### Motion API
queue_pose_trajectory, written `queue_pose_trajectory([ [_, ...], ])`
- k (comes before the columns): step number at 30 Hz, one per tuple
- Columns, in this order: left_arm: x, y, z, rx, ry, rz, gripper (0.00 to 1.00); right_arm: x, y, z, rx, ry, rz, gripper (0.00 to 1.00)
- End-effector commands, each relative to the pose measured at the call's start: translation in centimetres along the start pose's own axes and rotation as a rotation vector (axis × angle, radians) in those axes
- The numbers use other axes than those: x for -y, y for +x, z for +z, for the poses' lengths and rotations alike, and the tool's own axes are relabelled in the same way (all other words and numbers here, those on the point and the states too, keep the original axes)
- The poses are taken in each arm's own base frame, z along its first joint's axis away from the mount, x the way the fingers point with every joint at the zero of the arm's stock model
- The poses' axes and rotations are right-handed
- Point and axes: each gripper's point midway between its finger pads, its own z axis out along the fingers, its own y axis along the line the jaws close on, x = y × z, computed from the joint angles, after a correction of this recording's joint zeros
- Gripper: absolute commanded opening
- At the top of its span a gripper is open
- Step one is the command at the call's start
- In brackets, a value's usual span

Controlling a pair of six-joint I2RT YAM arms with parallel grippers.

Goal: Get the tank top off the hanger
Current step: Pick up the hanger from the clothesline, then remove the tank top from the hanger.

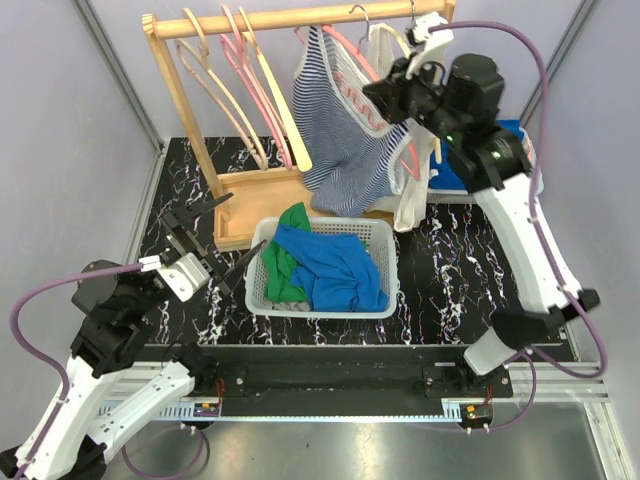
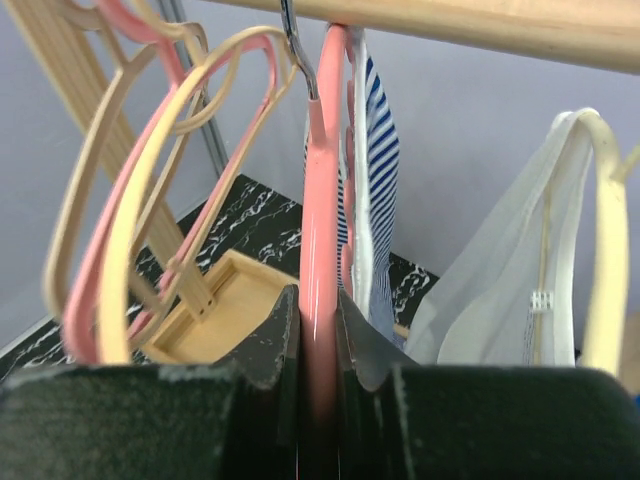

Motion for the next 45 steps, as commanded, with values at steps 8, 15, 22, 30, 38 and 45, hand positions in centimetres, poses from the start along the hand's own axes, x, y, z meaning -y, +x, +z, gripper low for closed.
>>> queue_pose_trajectory([
  [8,-1.7,-2.8,0.3,0.098,-0.068,-0.068,0.88,-3.3,-7.5,-15.1,0.138,-0.025,-0.013,0.00],
  [15,-1.1,-3.1,0.0,0.126,-0.049,-0.081,0.90,-6.4,-12.8,-21.4,0.281,-0.132,-0.023,0.00],
  [22,-1.3,-3.7,-0.3,0.147,-0.057,-0.075,0.98,-8.5,-16.3,-24.3,0.374,-0.224,-0.039,0.00],
  [30,-1.2,-3.8,-0.7,0.147,-0.056,-0.076,0.99,-10.6,-15.8,-24.8,0.344,-0.345,-0.007,0.00],
  [38,-0.9,-4.2,-0.5,0.108,-0.002,-0.094,0.99,-11.2,-7.4,-21.5,0.079,-0.424,0.057,0.00],
  [45,-0.6,-5.6,0.9,0.119,0.091,-0.108,0.99,-11.6,0.1,-19.4,-0.085,-0.506,0.051,0.00],
])
